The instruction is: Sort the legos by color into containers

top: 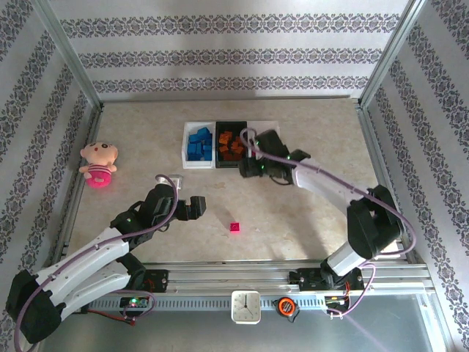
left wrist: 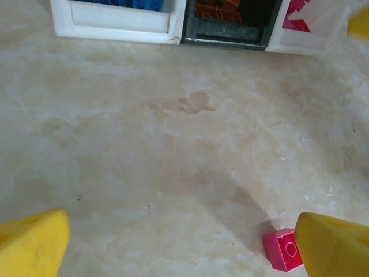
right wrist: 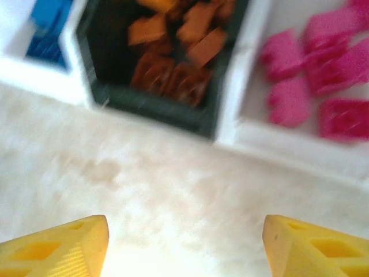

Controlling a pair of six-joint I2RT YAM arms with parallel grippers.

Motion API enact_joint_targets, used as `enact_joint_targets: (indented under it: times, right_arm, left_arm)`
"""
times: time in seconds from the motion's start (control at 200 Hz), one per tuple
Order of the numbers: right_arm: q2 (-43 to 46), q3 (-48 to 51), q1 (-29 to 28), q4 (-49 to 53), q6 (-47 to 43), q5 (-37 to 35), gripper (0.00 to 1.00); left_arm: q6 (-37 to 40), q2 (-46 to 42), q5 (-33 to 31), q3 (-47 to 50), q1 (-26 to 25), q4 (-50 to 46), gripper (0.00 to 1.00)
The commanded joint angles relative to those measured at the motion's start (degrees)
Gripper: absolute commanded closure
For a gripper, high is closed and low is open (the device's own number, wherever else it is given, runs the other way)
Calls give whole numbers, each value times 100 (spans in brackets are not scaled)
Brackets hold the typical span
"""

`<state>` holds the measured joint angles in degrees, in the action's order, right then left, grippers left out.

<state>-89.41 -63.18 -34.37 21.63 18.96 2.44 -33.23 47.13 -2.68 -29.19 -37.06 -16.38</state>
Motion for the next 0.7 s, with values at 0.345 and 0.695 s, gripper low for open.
enact_joint_targets:
  times: [0.345, 0.695]
  right_arm:
    - [-86, 1341, -2197, 151, 565, -113, 30]
    - [-722, 1092, -2487, 70, 449, -205, 42]
  left_arm:
    - [49, -547, -514, 54, 67, -297, 0]
    - [-8, -552, -641, 59, 70, -379, 0]
